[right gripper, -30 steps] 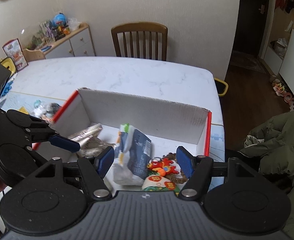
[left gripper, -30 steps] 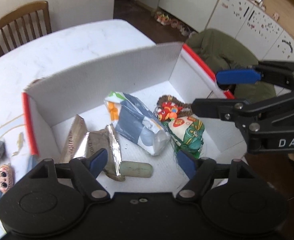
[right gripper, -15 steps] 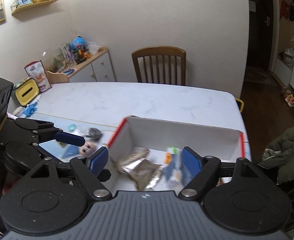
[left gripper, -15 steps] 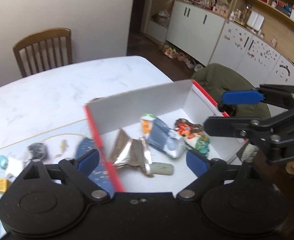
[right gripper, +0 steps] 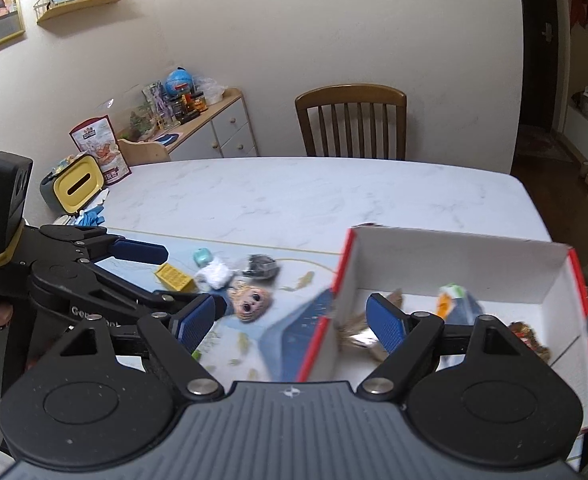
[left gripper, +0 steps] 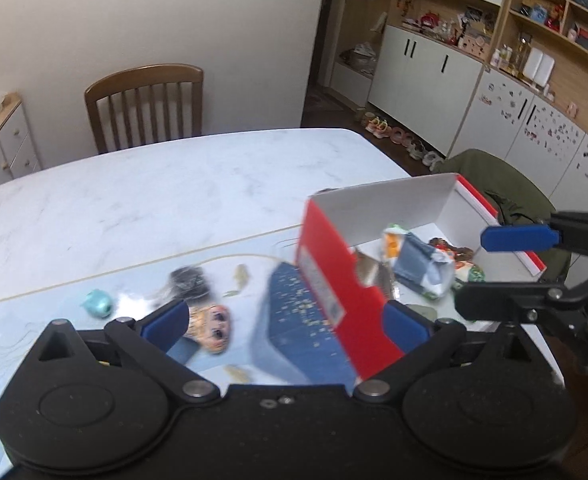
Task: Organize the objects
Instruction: 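Withdraw both grippers from the box back over the mat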
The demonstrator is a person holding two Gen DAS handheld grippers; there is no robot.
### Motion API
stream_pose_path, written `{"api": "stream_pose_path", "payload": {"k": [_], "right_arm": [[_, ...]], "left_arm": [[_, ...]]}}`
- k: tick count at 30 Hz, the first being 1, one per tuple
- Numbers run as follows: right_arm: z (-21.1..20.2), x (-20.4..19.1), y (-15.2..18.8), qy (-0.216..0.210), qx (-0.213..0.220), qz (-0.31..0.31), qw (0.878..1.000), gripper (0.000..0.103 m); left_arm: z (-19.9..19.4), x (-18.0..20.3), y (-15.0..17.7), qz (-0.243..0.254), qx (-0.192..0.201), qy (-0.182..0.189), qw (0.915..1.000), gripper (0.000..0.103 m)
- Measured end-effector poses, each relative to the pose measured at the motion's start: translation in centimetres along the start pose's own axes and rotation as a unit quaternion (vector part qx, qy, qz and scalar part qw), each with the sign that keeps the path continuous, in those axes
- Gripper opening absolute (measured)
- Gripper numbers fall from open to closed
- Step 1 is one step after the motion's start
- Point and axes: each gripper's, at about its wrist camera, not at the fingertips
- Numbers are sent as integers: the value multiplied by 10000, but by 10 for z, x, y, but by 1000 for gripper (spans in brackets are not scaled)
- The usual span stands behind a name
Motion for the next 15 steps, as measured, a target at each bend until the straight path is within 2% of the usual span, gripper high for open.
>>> {"api": "stream_pose_path", "payload": {"k": [6, 15], "right_arm": [[22, -36, 12, 135, -48, -2, 9999, 83], [64, -92, 39, 328, -294, -181, 9989, 83]], "left_arm": [[-3, -42, 12, -92, 73, -242, 9996, 103], [2, -100, 31, -171, -56, -528, 9984, 103]]}}
Point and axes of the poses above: each gripper's, at about its wrist camera, not at the fingertips, and z roughly the way its jaws point, x to its right, y to its underside, and after that the axes turned 1 degree about x, right-handed
